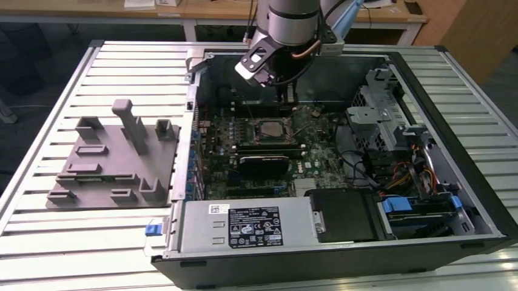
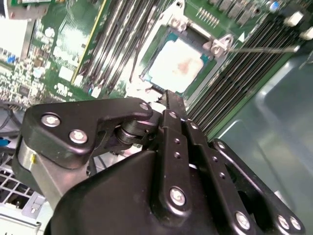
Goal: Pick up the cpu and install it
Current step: 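Close the cpu cover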
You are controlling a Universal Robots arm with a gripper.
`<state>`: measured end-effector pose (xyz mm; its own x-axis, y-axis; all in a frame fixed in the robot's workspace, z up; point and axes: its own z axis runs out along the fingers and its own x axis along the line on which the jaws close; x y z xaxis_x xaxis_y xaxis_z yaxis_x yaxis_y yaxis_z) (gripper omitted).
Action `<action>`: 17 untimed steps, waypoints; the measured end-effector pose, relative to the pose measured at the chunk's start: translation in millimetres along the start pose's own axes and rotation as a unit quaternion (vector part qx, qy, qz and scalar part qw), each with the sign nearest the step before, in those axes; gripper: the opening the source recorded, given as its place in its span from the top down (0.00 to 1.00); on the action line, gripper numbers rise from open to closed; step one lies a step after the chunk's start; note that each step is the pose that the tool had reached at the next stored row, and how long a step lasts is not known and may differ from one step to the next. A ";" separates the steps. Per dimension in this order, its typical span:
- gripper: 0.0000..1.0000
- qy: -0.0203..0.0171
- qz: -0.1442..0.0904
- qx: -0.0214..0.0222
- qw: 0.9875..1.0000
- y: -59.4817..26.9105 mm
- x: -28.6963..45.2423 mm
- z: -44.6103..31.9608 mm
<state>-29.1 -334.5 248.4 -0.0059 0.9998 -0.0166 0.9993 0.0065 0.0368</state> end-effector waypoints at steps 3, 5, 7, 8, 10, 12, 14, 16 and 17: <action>0.89 0.000 0.000 0.000 1.000 8.6 -0.1 0.3; 0.89 0.000 0.000 0.000 1.000 11.0 -0.1 0.3; 0.89 0.000 0.000 0.000 1.000 11.3 -0.1 -1.8; 0.89 0.000 0.000 0.000 1.000 11.4 -0.1 -3.8; 0.89 0.000 0.000 0.000 1.000 11.5 -0.2 -8.3; 0.89 0.000 0.000 0.000 1.000 11.7 -0.3 -12.3; 0.89 0.000 0.000 0.000 1.000 11.8 -0.3 -14.2; 0.89 0.000 0.000 0.000 1.000 12.3 -0.3 -14.2; 0.89 0.000 0.000 0.000 1.000 13.9 -0.3 -14.1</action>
<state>-15.7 -334.5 263.1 -0.0061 0.9998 -0.0165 0.9993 0.0067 0.0366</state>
